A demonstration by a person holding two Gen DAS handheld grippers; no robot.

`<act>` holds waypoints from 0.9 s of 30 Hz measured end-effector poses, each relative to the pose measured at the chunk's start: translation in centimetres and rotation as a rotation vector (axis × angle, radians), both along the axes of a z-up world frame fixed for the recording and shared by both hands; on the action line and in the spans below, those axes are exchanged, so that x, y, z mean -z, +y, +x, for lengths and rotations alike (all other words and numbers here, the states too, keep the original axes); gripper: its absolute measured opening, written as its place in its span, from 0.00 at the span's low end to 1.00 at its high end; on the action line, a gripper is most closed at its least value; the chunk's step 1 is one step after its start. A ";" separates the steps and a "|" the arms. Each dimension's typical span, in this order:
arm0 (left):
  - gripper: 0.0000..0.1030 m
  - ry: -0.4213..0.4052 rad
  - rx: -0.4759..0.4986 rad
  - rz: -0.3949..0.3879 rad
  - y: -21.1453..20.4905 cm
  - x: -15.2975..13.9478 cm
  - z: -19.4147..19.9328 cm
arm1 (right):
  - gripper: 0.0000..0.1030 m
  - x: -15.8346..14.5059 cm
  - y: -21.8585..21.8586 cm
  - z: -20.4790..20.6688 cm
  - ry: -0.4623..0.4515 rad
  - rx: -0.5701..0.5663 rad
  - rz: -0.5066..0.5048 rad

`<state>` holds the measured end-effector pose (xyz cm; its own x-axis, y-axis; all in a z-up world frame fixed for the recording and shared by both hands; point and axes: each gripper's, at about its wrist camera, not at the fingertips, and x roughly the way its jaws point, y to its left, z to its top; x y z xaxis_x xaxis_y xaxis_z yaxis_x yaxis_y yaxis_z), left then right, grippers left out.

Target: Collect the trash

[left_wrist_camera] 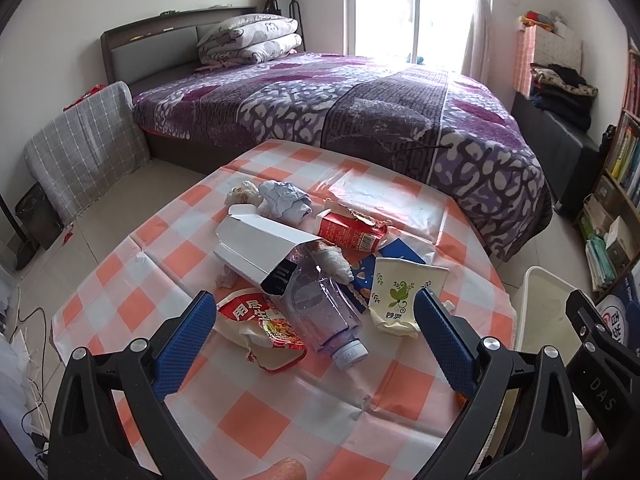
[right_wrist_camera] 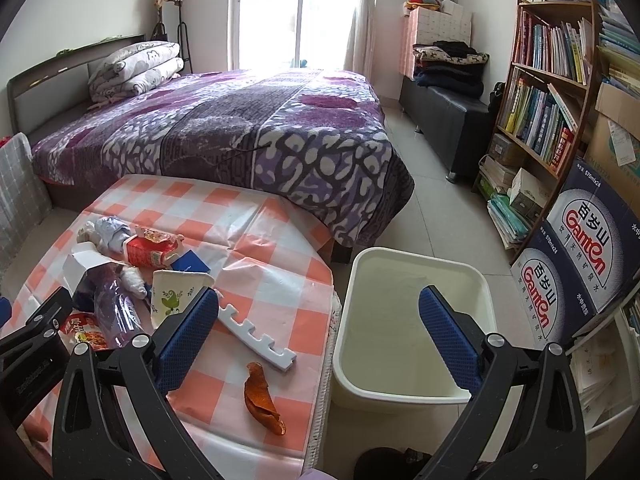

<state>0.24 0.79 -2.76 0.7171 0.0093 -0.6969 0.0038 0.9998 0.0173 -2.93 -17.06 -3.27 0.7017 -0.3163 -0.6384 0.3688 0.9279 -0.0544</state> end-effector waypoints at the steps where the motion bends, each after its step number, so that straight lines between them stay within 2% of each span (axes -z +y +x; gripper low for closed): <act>1: 0.93 0.021 -0.006 0.000 0.0 -0.1 0.5 | 0.93 0.2 -0.2 -0.1 0.013 -0.004 0.018; 9: 0.93 0.177 0.000 -0.073 2.3 0.1 3.7 | 0.93 2.4 -1.2 1.5 0.191 -0.026 0.192; 11: 0.93 0.237 0.007 -0.125 3.5 0.2 4.9 | 0.93 2.7 -1.7 2.4 0.220 -0.022 0.243; 14: 0.93 0.353 0.004 -0.238 5.5 1.0 6.8 | 0.93 3.2 -2.9 3.9 0.281 -0.012 0.378; 18: 0.93 0.504 -0.061 -0.427 8.7 3.3 8.7 | 0.93 3.5 -4.3 5.7 0.345 -0.019 0.568; 21: 0.93 0.581 -0.124 -0.537 10.7 4.9 9.5 | 0.93 4.0 -4.5 6.9 0.370 -0.001 0.639; 24: 0.93 0.624 -0.195 -0.584 12.0 6.3 9.9 | 0.93 5.6 -4.7 8.0 0.383 0.012 0.740; 27: 0.93 0.650 -0.242 -0.579 12.5 7.6 10.5 | 0.93 7.0 -4.3 8.8 0.409 0.022 0.786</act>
<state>10.79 13.30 -10.36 0.2038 -0.3695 -0.9066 -0.3741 0.8264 -0.4209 5.92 -21.40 -10.31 0.3696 0.3087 -0.8764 0.4784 0.7454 0.4642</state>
